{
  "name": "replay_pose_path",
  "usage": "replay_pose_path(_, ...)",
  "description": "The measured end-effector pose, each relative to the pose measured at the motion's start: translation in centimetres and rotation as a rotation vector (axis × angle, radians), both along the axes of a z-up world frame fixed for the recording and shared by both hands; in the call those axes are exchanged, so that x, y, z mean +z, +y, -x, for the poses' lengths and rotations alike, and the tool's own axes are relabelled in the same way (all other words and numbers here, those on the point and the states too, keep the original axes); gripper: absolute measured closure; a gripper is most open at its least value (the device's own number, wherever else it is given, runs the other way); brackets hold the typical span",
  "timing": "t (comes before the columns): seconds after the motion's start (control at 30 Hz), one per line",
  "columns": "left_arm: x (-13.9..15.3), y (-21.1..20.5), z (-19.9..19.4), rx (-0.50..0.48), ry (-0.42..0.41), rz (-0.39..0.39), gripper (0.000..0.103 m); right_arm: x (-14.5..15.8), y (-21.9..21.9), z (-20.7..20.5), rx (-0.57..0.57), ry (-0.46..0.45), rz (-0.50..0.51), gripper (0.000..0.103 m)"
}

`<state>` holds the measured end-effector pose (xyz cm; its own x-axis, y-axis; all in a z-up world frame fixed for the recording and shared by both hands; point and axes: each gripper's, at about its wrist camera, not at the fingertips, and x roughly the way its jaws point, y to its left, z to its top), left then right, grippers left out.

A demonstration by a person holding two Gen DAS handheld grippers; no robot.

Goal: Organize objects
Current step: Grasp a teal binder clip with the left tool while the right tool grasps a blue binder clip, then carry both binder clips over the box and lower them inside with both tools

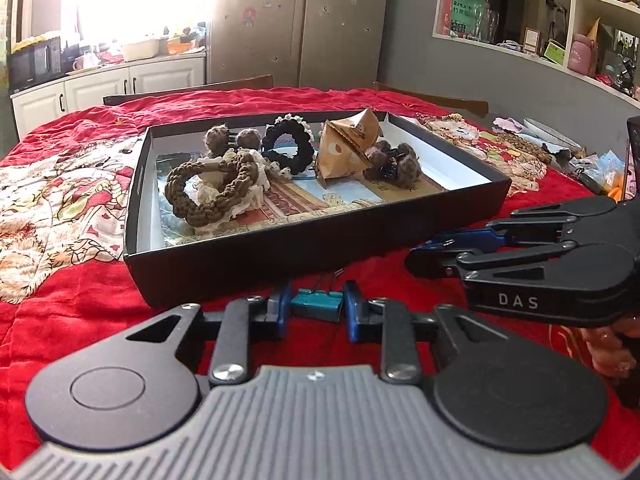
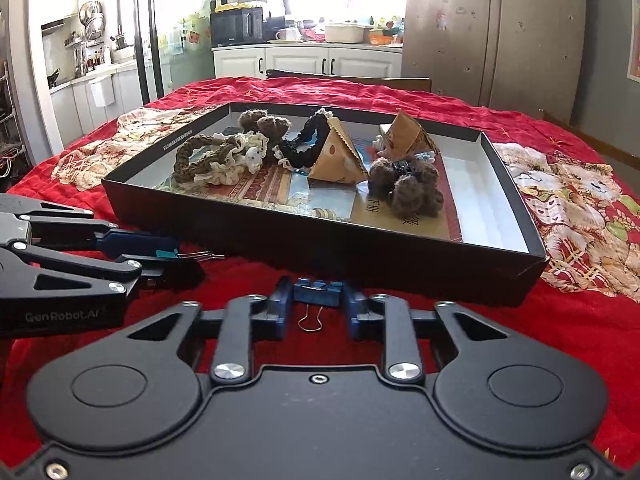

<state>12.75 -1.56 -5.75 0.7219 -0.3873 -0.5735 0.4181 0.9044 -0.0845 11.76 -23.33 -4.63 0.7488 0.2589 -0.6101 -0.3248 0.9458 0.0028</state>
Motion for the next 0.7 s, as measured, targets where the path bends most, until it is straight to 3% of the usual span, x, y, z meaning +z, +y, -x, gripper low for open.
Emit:
replay_pose_path(0.47, 0.3, 0.2, 0.6, 0.01, 0.001, 0.004, 0.072, 1.0, -0.4, 1.9, 0.039, -0.028, -0.012, 0.079)
replay_pose_path(0.7, 1.8, 0.5, 1.3, 0.004, -0.017, 0.043, 0.072, 2.9, -0.9, 3.3, 0.069, -0.081, -0.054, 0.079)
